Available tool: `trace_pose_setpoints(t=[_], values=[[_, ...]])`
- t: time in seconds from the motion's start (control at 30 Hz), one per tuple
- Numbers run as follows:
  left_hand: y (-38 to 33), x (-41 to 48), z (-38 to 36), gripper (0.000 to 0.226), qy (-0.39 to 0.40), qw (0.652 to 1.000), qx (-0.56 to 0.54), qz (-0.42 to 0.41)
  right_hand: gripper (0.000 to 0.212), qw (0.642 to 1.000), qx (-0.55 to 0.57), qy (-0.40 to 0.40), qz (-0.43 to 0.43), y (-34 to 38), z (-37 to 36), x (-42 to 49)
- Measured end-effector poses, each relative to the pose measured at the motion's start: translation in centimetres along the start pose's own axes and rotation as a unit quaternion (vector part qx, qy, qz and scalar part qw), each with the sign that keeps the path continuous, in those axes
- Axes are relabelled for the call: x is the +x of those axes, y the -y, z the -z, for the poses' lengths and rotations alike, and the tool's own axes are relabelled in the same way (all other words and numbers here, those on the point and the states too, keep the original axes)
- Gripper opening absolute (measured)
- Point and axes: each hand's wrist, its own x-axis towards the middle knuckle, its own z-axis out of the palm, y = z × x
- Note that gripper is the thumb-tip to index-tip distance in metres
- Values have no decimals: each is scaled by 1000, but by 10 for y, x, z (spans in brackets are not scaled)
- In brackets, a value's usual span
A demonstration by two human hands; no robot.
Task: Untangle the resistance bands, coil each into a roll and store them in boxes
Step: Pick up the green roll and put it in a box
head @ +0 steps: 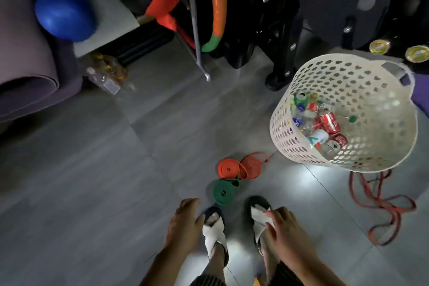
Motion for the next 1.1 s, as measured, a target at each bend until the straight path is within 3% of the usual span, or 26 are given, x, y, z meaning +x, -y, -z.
trace_pose_setpoints(t=[0.13,0.3,0.5,0.6,0.73,0.9,1.03,1.1], values=[[22,102,-74,39,-3,989,-114,99,9,998,-12,53,-6,-40,-83,89],[70,200,-181,37,30,970,-170,171,39,989,-5,148,-9,-80,-202,191],[110,271,-259,53,1,963,-186,197,53,993,-13,115,20,-108,-317,242],[120,296,-277,59,-29,946,-243,214,51,996,-19,73,45,-118,-342,244],[130,312,-300,45,-35,853,-412,318,46,999,3,46,27,-124,-356,236],[140,311,-314,32,-33,849,-424,313,31,974,178,99,-103,-109,-370,225],[137,297,-307,26,-54,848,-422,317,30,969,202,82,-118,-96,-370,214],[130,279,-293,17,-74,829,-453,319,31,974,186,85,-100,-87,-359,206]])
